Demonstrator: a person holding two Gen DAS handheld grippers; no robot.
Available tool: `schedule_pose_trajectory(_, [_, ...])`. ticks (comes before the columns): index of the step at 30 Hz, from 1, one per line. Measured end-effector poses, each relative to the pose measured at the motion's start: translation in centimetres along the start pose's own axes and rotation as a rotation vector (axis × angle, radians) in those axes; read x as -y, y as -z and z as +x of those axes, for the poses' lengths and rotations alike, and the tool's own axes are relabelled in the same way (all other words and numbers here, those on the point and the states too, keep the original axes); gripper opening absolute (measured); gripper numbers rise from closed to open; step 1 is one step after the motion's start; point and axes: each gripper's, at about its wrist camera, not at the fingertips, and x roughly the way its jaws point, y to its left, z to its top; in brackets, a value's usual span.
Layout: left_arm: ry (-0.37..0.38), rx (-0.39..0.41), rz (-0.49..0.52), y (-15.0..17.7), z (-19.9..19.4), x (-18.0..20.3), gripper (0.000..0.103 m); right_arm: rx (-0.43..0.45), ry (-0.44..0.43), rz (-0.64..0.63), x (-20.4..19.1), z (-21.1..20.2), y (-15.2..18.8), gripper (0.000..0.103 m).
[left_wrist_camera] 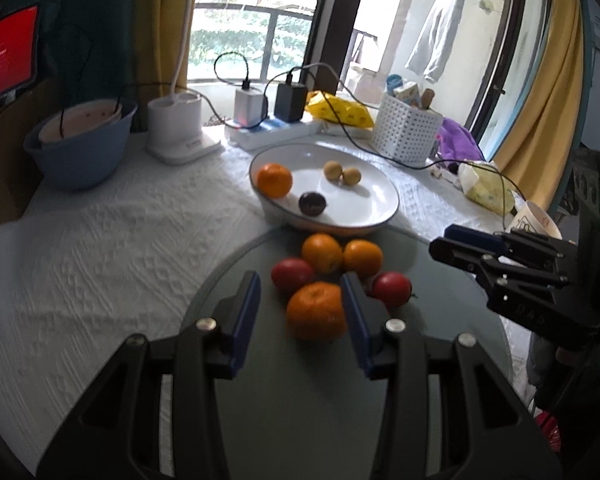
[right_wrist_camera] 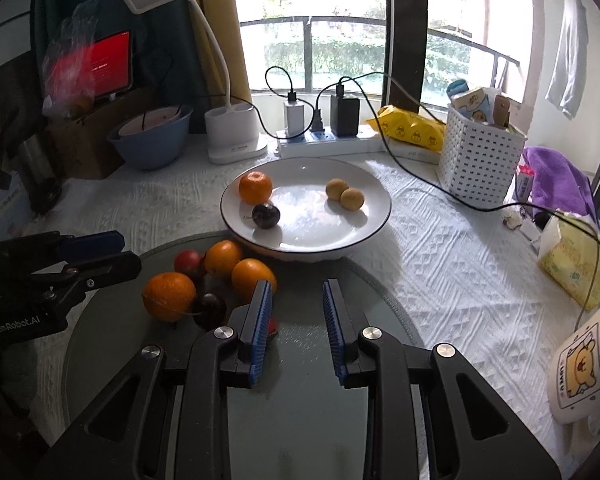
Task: Organize fruits
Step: 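Withdraw both tools to the mat and move the right tool toward a red tomato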
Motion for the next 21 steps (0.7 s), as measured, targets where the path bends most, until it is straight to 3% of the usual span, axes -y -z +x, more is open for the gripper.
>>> schedule_pose_trajectory(8, [0.0,-0.028,-0.013,1.4,0.1,-0.3,0.044,-0.036,-0.039,0.002,-0.9,1.1,1.2,0.029])
schedule_pose_trajectory(10, [0.001,-0.036,-0.015,1.7,0.1,-0.4,0.044,-0.039,-0.044,0.005,-0.9,1.1,1.3,0.033])
schedule_pose_trajectory(12, [-0.003,-0.047,0.0,2.1,0.2,-0.2,0.044,-0.037,-0.053,0.01,-0.8,1.1,1.4,0.038])
schedule_pose_trajectory(21, [0.007,-0.085,0.05,2.6,1.5,1.2,0.044,-0.049,-0.087,0.012,-0.9,1.6,1.7,0.039])
